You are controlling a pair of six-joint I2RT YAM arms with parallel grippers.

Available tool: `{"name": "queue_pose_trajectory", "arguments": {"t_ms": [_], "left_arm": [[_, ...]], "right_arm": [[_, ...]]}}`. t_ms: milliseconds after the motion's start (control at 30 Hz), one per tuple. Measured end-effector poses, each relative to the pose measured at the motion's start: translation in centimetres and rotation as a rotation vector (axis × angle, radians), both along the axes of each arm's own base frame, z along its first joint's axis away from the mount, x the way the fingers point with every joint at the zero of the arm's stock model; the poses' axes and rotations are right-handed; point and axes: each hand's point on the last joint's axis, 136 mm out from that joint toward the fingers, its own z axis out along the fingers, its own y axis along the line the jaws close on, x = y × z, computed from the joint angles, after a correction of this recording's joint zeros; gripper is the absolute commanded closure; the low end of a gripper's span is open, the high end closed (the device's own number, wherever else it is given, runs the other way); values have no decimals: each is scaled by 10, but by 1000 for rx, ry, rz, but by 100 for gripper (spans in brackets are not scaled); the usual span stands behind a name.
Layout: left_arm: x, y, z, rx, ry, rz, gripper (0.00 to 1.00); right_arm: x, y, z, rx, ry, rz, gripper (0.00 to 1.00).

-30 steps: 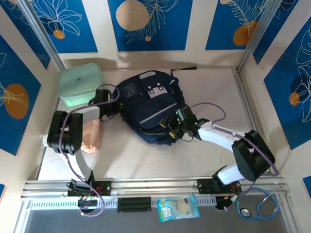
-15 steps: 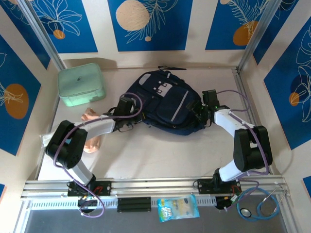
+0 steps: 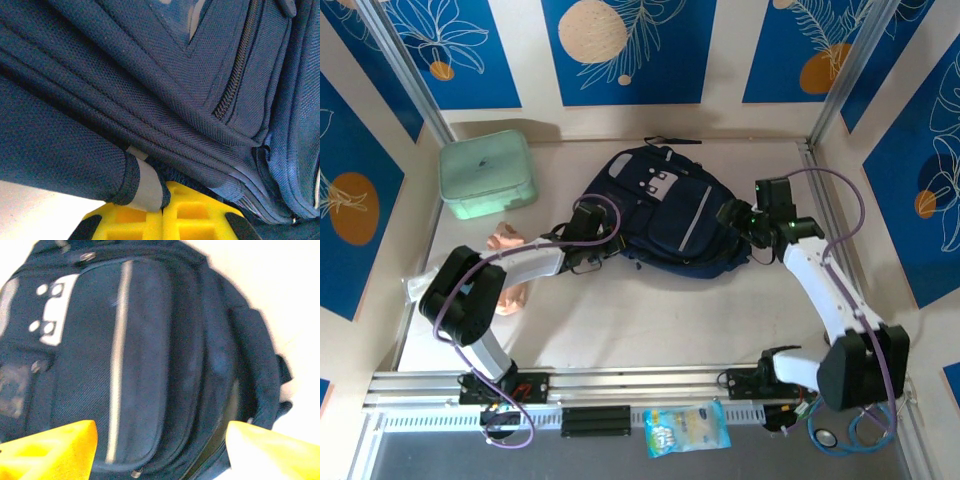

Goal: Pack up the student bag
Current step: Zip the student bag at the top-center of the table.

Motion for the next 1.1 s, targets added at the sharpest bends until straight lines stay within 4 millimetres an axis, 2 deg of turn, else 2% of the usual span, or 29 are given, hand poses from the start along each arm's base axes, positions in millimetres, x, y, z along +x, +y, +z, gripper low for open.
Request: {"name": "queue_pose_trajectory", "arguments": {"t_ms": [100,233,367,500,600,700,867,1100], "left_arm": [[1,0,1,-7,3,8,100],[3,-3,6,-22,5,16,100],[5,-8,17,-48,-6,7,100],[7,-14,27,-74,-17,-13,100],[6,-16,30,-86,-20,-22,100],[6,-19,35,-104,-27,-30,100],[6,-21,41,-124,-34,-37,100],[7,-25,48,-157,-41,-35,100]], "right_arm": [[-25,44,4,-6,6,131,35],[-58,110,-8,-20,44,315,42],[-78,160,-40,-78,106,419,56],[-75,190,-73,-175,159,429,65],[-64,204,-82,-202,150,413,67],[-51,208,-84,-204,123,387,68],[-32,201,-83,-199,98,307,68],[-20,197,-80,-182,77,272,64]]}}
